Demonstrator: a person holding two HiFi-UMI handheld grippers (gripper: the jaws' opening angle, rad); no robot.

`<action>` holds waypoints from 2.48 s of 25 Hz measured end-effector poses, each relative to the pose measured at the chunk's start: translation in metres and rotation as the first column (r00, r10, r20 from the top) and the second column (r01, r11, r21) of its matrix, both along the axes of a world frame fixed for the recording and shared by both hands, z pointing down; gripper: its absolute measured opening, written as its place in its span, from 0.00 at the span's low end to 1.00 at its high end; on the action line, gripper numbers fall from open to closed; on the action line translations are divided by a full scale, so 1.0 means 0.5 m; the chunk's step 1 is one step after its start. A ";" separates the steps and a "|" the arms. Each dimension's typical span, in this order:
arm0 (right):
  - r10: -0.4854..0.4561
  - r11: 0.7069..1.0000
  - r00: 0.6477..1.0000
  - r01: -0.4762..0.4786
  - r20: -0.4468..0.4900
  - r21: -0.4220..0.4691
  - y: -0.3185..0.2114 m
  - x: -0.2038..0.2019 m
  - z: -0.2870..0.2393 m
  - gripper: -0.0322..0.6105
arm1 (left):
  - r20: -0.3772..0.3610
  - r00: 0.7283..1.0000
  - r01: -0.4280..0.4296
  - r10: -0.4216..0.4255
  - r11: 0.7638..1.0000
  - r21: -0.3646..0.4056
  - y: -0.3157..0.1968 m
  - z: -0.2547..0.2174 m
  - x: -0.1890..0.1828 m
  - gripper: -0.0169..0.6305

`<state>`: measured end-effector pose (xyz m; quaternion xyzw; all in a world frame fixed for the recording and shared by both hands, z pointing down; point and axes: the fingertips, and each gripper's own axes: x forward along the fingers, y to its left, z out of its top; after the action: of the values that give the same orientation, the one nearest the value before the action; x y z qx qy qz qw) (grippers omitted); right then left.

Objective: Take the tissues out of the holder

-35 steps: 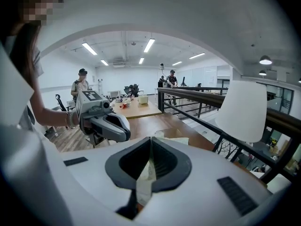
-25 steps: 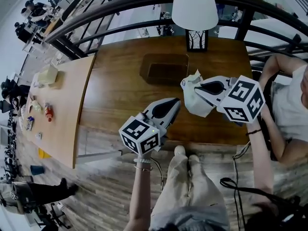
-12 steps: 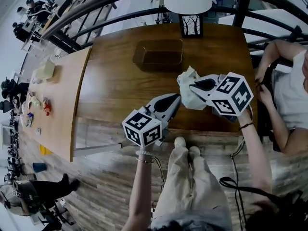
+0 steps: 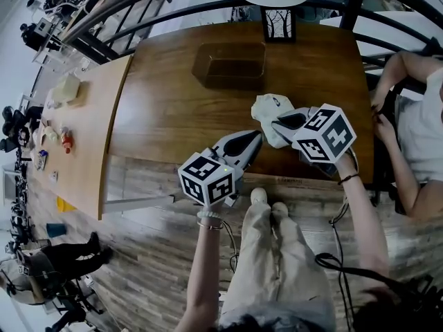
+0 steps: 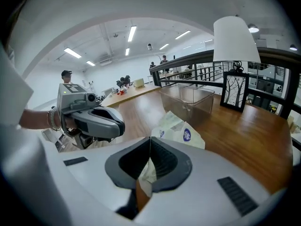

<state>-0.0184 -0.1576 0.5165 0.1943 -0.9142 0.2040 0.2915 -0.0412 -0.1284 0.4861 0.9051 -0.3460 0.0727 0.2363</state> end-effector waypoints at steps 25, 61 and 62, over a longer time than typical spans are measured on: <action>0.155 0.986 0.987 -0.156 0.032 0.064 0.001 0.025 -0.057 0.22 | -0.021 0.998 0.055 -0.054 0.997 0.046 0.047 -0.050 -0.002 0.04; 0.137 0.941 0.917 -0.239 0.375 0.239 0.134 0.036 -0.335 0.07 | 0.019 0.999 0.042 -0.049 0.953 0.299 0.124 -0.295 0.004 0.04; 0.136 0.941 0.917 -0.238 0.376 0.240 0.133 0.035 -0.336 0.07 | 0.021 0.999 0.041 -0.049 0.953 0.299 0.123 -0.295 0.004 0.04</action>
<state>-0.0007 -0.0913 0.3485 0.2811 -0.9481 0.1309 0.0708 -0.0394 -0.0671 0.3385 0.9211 -0.3768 0.0269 0.0937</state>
